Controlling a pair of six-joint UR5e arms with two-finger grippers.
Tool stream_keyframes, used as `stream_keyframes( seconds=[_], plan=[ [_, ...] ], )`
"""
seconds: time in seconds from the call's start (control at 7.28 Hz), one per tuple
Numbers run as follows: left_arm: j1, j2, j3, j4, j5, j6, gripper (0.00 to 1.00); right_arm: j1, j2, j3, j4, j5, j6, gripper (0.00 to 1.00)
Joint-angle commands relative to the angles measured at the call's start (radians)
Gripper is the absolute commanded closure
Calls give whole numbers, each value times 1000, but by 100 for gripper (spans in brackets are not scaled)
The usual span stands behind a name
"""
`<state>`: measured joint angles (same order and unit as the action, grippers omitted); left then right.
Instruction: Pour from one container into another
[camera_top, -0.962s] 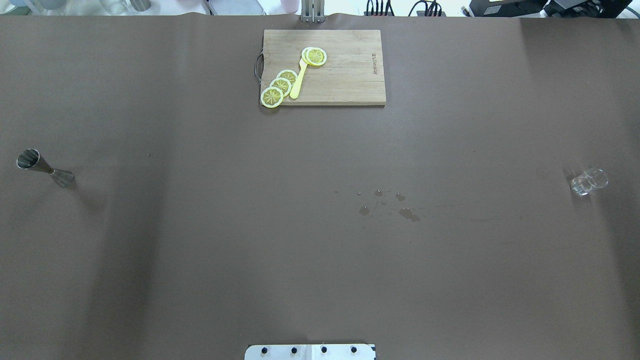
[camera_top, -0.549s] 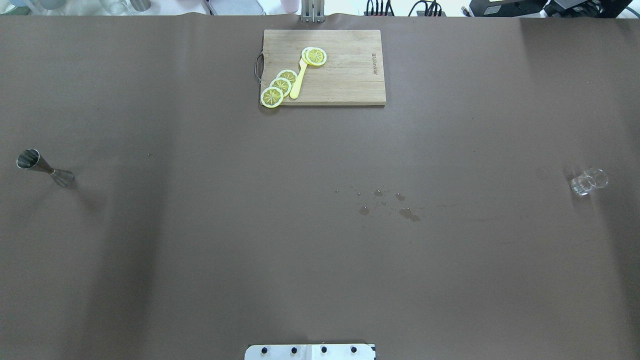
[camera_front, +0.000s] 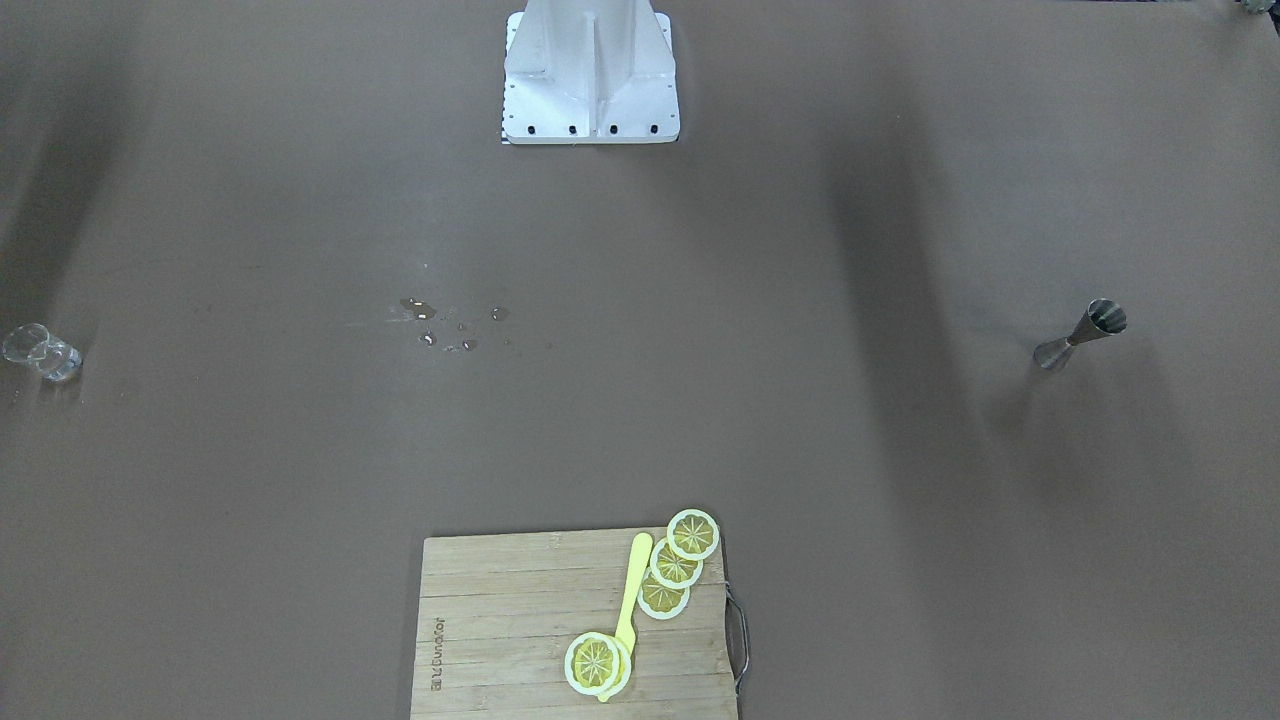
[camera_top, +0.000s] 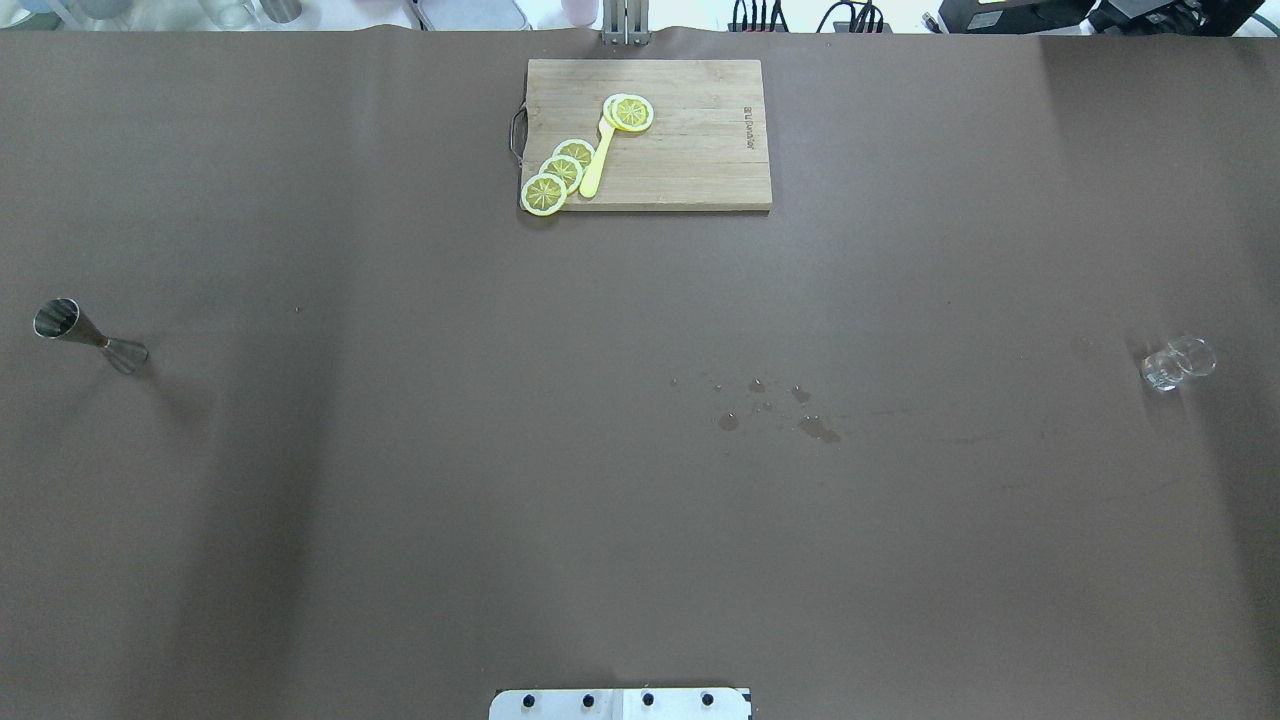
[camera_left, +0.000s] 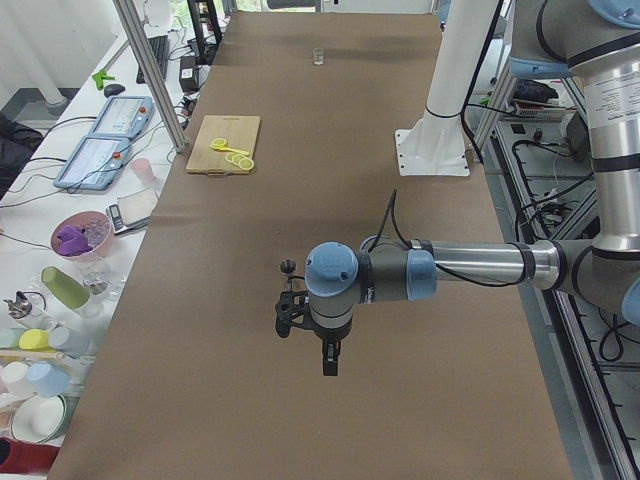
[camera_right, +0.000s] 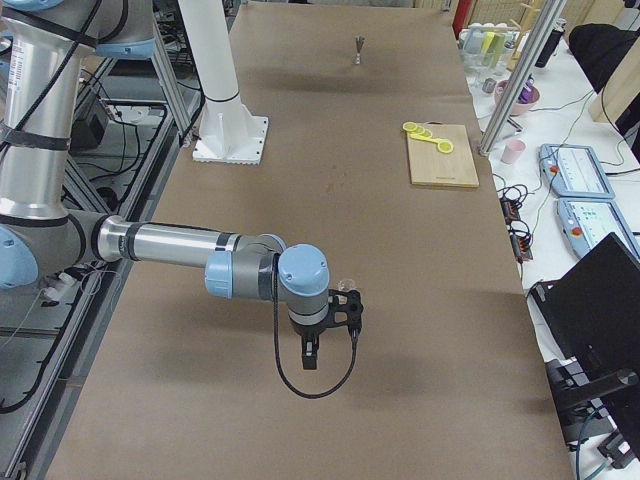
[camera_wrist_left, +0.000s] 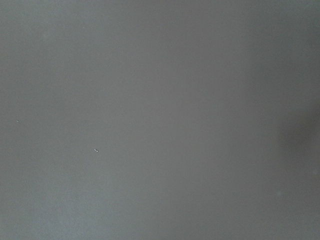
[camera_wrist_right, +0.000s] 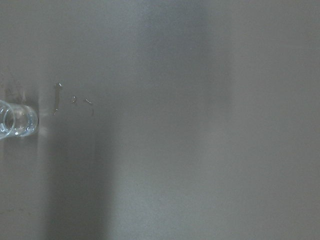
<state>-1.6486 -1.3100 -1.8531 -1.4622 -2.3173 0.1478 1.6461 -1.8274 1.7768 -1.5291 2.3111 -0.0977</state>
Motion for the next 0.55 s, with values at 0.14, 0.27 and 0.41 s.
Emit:
stream_keyframes(
  seconds=[0.14, 0.27, 0.41],
  plan=[
    [3, 0, 2, -1, -1, 0, 2, -2, 2, 3, 0, 7, 0, 0],
    [3, 0, 0, -1, -1, -1, 2, -2, 2, 3, 0, 7, 0, 0],
    [3, 0, 0, -3, -1, 1, 2, -2, 2, 1, 0, 1, 0, 0]
  ],
)
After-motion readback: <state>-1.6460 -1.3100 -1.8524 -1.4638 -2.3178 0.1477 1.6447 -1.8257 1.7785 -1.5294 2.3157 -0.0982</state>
